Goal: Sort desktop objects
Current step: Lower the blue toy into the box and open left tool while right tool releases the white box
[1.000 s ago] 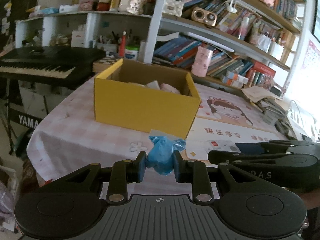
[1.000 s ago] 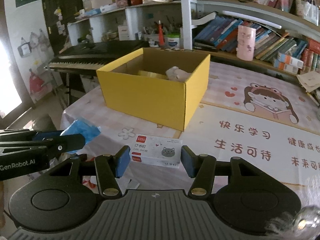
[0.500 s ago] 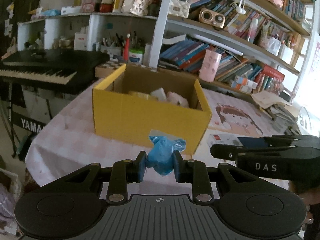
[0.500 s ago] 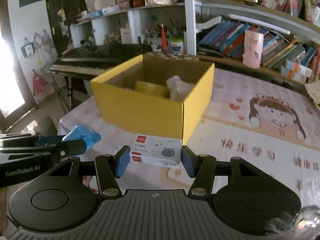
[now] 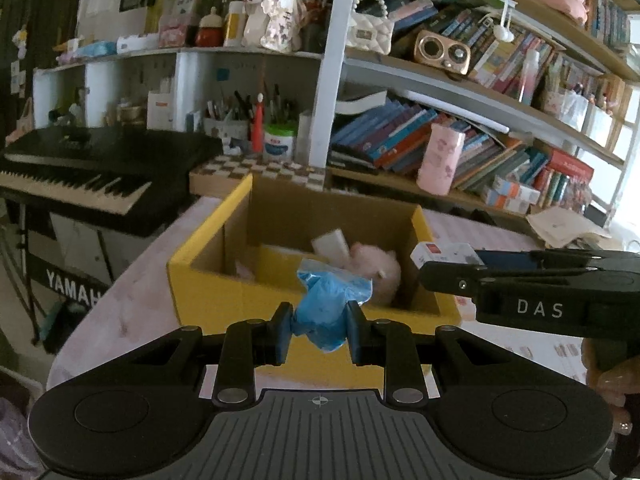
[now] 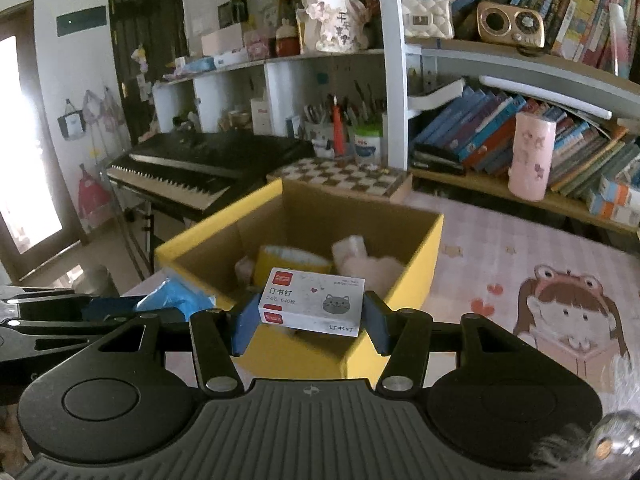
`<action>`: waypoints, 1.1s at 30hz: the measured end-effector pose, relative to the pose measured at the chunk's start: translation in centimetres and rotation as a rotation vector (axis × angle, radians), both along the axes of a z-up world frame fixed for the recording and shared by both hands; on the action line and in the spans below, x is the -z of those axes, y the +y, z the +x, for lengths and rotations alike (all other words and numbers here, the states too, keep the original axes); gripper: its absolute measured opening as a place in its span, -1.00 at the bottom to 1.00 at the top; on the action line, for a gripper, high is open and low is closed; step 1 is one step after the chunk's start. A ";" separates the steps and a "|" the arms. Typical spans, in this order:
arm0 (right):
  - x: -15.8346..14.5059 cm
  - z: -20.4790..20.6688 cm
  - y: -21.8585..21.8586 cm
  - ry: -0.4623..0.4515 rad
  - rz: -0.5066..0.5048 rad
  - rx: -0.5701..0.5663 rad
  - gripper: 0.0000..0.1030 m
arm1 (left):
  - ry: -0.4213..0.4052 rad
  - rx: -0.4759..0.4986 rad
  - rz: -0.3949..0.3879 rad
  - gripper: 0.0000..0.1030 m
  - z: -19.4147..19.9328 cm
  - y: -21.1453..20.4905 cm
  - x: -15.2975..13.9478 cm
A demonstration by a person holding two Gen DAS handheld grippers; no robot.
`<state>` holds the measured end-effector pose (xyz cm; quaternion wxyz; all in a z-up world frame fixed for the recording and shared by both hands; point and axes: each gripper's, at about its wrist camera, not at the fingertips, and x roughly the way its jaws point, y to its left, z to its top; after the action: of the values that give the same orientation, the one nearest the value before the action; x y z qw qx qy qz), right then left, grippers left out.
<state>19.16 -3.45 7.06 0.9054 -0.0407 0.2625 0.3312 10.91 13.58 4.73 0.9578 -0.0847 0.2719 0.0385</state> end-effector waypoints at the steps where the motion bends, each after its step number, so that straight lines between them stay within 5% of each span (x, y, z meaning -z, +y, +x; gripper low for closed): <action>1: 0.0 0.6 0.1 -0.007 -0.001 -0.004 0.01 | -0.002 -0.002 0.005 -0.49 0.7 0.0 -0.1; 12: 0.8 9.0 3.2 -0.073 -0.123 -0.098 0.01 | 0.072 0.005 0.094 -0.49 8.5 -0.5 0.9; 28: 4.1 14.7 7.1 -0.033 -0.309 -0.190 0.02 | 0.219 -0.008 0.059 -0.46 12.9 -0.4 4.2; 30: 4.3 14.7 7.0 -0.031 -0.307 -0.178 0.02 | 0.199 -0.023 0.060 -0.34 12.7 -0.4 4.0; 32: 4.2 14.6 6.7 -0.042 -0.285 -0.157 0.06 | 0.174 -0.039 0.065 0.19 12.3 -0.4 3.7; 33: 4.1 14.5 6.6 -0.046 -0.276 -0.145 0.14 | 0.158 -0.046 0.069 0.30 12.1 -0.3 3.5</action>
<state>33.66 3.12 2.99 0.8707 -0.1913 0.2810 0.3555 23.05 13.25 1.21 0.9346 -0.0545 0.3432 0.0765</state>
